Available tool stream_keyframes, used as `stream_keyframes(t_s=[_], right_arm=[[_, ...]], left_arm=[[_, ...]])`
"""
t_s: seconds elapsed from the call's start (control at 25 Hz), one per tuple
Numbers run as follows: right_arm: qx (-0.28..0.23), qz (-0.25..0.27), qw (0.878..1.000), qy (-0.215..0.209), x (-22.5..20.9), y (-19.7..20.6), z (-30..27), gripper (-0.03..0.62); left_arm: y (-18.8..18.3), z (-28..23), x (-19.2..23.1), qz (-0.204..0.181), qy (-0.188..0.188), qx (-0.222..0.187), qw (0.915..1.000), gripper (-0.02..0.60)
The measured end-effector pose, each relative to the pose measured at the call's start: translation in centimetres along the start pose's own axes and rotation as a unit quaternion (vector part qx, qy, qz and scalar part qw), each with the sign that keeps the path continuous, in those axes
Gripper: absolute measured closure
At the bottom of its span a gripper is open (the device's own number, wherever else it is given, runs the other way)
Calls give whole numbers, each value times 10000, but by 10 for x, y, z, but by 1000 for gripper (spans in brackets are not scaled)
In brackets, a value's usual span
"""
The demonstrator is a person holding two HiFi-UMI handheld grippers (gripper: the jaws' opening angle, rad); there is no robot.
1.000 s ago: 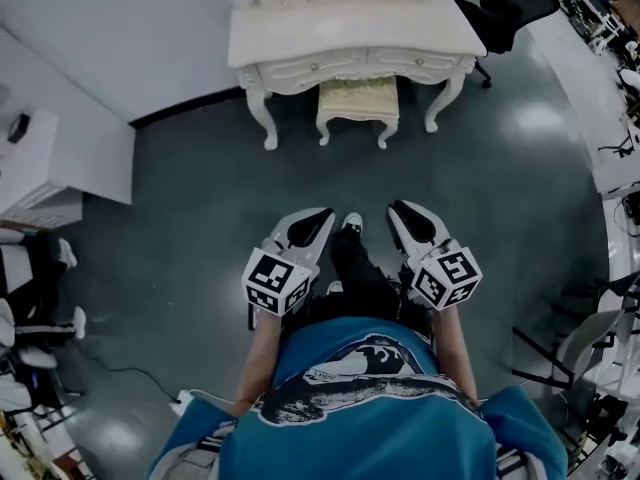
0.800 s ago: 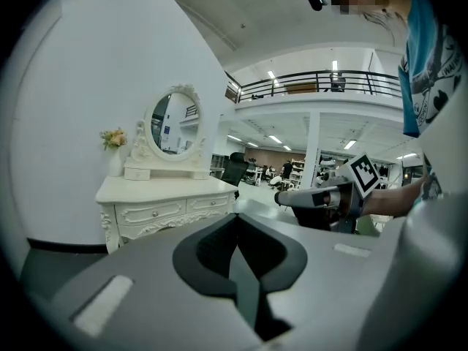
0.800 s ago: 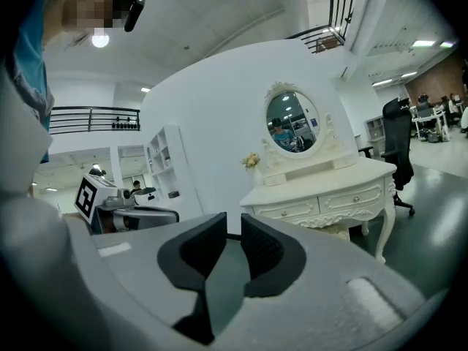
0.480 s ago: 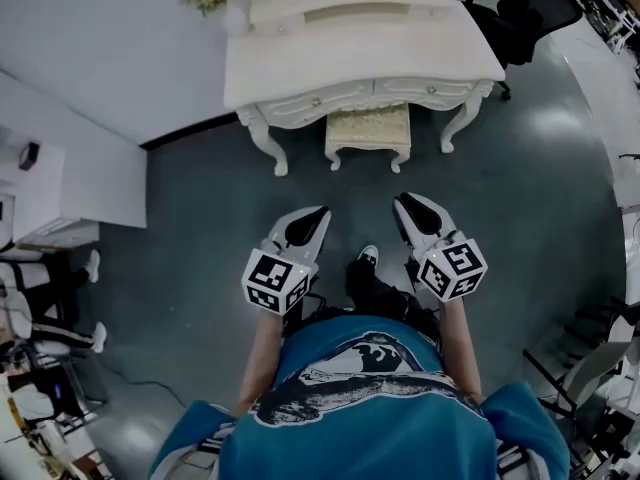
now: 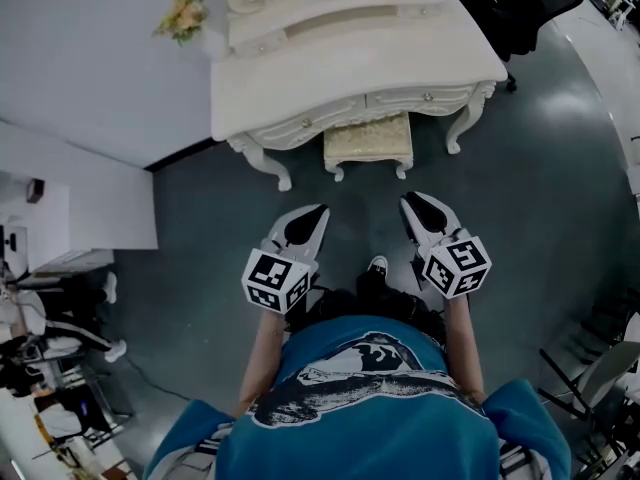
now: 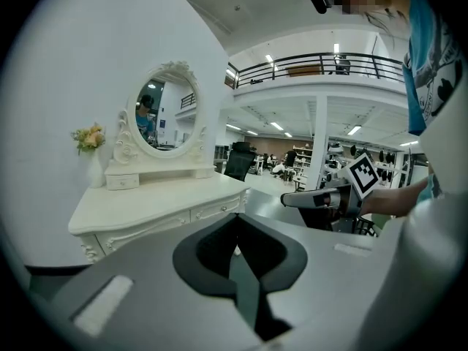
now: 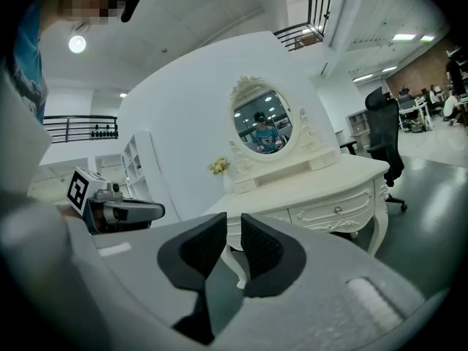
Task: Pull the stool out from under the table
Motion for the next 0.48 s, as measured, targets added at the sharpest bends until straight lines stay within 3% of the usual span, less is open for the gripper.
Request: stream_keyframes(t_s=[0.48], right_arm=[[338, -426, 9979, 366, -38, 34, -2, 530]], left_arm=[[19, -34, 9, 48, 355, 551, 9978, 566]])
Point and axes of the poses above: the fingertips, and each gripper's own axes: z backward along the fingers, x to its left, y out of its underside, the point moved 8 cm from there along z, backward along the fingers, and after that the axes turned 13 degrees about -x, right-handed, at the moved point
